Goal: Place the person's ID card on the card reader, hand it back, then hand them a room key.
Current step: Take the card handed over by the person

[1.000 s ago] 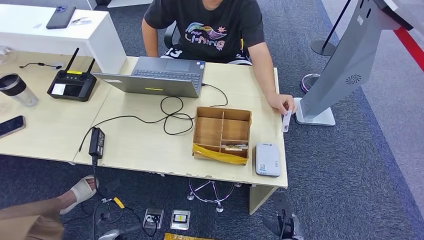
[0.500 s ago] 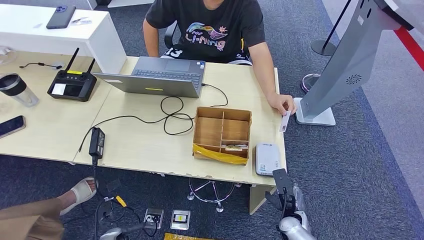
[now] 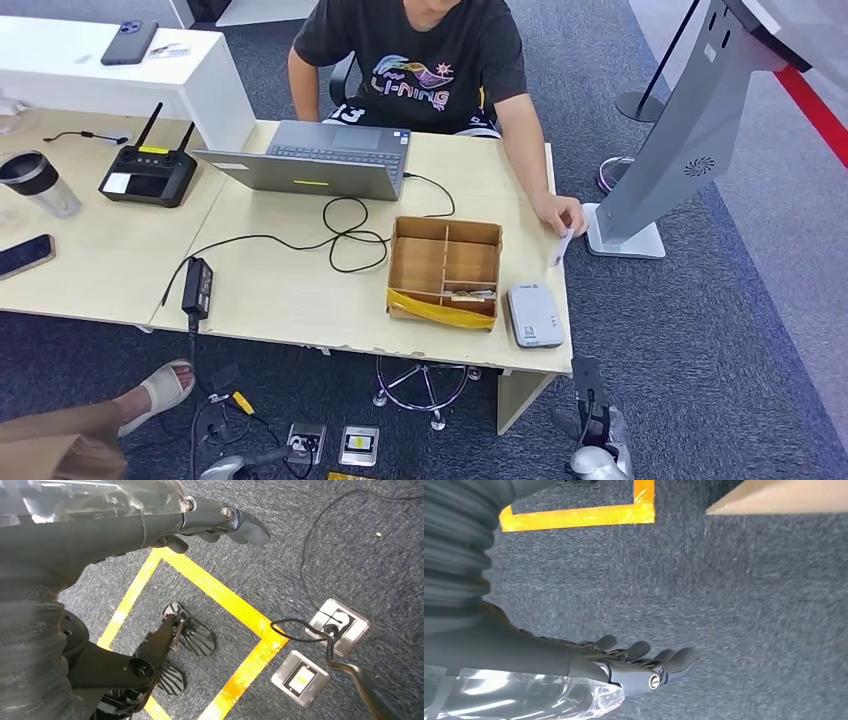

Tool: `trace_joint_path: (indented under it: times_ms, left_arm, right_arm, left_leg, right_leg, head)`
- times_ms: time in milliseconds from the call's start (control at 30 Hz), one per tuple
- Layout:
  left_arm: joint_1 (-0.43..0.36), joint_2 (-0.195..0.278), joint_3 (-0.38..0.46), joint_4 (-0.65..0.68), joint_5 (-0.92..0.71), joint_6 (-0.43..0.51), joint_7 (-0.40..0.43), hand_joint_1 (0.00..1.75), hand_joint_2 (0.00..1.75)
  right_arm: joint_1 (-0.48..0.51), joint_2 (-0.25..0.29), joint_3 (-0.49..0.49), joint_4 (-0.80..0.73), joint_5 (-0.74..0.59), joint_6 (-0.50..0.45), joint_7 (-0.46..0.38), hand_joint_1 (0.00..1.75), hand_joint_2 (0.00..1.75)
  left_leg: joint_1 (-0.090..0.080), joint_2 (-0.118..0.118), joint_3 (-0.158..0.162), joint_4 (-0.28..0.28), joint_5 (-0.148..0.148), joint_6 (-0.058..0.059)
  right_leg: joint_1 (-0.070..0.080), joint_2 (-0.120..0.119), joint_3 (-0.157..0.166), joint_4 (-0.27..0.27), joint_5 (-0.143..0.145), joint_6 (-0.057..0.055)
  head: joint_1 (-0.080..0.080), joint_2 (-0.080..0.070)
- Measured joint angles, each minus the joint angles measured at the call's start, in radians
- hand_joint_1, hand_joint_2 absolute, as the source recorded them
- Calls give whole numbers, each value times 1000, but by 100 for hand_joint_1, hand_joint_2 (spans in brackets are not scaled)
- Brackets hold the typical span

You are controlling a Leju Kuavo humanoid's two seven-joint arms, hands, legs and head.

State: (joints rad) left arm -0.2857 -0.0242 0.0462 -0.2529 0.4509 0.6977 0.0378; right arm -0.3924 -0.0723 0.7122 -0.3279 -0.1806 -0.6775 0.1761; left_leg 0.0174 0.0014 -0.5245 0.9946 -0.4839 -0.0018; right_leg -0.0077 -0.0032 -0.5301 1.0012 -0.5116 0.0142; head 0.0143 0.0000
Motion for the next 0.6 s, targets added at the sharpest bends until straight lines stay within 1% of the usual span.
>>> trace_joint_path:
  times_ms: [67, 133, 200, 267, 467, 600]
  left_arm:
    - [2, 1, 0, 0, 0, 0, -7, 0, 175]
    - [7, 2, 0, 0, 0, 0, -12, 0, 175]
    - [12, 6, 0, 0, -1, 1, -16, 0, 175]
    - [12, 8, 0, 1, -3, 1, -22, 0, 175]
    - [11, 8, 1, 1, -17, 1, -25, 0, 175]
    - [9, 7, 1, 1, -32, 1, -25, 0, 175]
  right_arm:
    - [39, -12, -8, 6, -18, 4, 5, 0, 175]
    - [95, -20, -13, 13, -26, 7, 7, 0, 175]
    - [126, -24, -16, 17, -28, 9, 7, 0, 175]
    - [138, -27, -20, 20, -32, 10, 5, 0, 175]
    - [156, -30, -31, 24, -44, 10, -3, 0, 175]
    - [160, -33, -31, 27, -34, 10, 17, 0, 175]
  left_leg:
    - [-1, -4, -2, 0, 1, 2]
    - [-2, -8, -8, 0, 3, 3]
    - [-3, -4, -14, 1, 4, 3]
    - [-3, 0, -16, 1, 4, 3]
    - [-2, 0, -19, 1, 4, 2]
    - [-2, 1, -19, 1, 4, 2]
  right_leg:
    - [-1, -5, 3, 0, 0, 2]
    - [-2, -8, -1, 1, 3, 2]
    - [-3, -5, -9, 1, 7, 2]
    - [-2, 0, -13, 2, 8, 2]
    - [-2, 0, -17, 2, 7, 1]
    - [-1, 0, -18, 2, 6, 0]
  head:
    - [1, 0]
    - [1, 0]
    - [0, 0]
    - [0, 0]
    - [0, 0]
    - [0, 0]
